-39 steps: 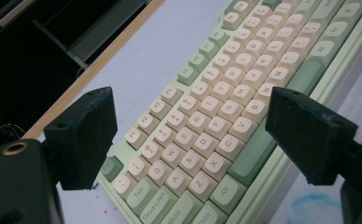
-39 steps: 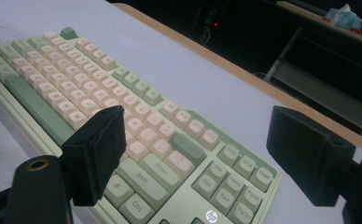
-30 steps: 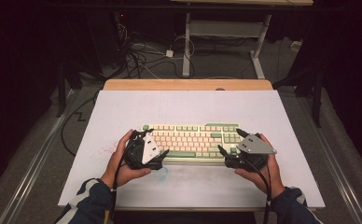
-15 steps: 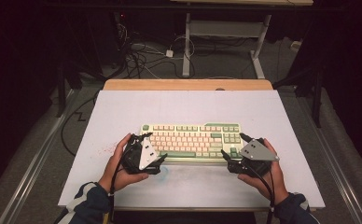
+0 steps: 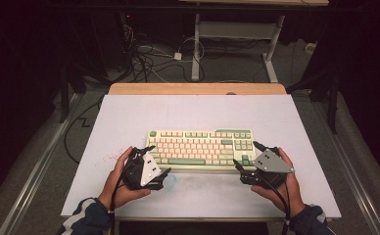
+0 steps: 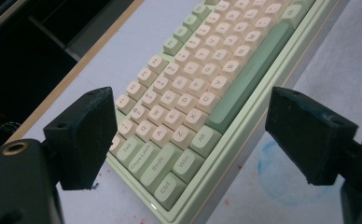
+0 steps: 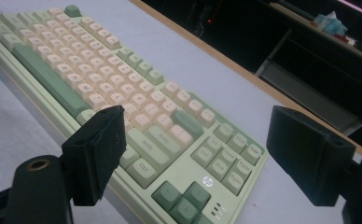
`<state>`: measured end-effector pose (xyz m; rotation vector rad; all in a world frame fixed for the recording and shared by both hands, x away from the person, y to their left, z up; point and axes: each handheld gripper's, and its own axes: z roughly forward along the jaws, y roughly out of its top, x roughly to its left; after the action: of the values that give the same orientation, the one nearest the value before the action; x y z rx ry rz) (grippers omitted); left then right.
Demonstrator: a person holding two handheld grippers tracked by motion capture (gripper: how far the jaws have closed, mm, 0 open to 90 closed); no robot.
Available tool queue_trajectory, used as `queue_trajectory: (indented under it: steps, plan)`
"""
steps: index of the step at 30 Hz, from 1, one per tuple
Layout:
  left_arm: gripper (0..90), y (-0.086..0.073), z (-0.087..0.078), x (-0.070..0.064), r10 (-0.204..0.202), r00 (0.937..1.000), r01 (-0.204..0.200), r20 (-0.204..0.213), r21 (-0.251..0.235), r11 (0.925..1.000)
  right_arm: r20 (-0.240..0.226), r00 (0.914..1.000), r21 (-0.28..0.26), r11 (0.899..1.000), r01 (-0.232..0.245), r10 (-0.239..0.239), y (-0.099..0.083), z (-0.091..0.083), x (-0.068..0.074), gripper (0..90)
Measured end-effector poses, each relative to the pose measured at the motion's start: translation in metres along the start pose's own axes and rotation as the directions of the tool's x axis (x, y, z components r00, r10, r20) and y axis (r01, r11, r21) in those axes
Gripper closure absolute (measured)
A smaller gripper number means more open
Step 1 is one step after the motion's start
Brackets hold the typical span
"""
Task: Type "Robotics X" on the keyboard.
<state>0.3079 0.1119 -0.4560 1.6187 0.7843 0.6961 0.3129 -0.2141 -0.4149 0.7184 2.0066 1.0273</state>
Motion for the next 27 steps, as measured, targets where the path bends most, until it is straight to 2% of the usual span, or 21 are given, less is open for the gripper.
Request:
queue_trajectory:
  steps: [12,16,21,27]
  plan:
    - [15.3,-0.006,-0.010,0.007,-0.002,0.9997,0.002,-0.022,0.007,1.0000,0.015,0.9999,0.020,1.000,0.005,-0.005,-0.012,-0.011,-0.005,20.5]
    - [15.2,-0.008,-0.014,0.009,-0.005,0.9997,0.006,-0.024,0.014,0.9999,0.017,0.9997,0.017,1.000,-0.017,0.017,-0.016,-0.015,-0.008,20.2]
    - [15.2,-0.012,-0.019,0.015,-0.016,0.9993,0.017,-0.035,0.026,0.9995,0.051,0.9986,0.031,0.999,-0.013,0.012,-0.022,-0.020,-0.012,20.3]
    - [15.2,-0.020,-0.027,0.023,-0.026,0.9979,0.029,-0.059,0.046,0.9985,0.066,0.9976,0.043,0.999,-0.025,0.022,-0.031,-0.024,-0.017,20.3]
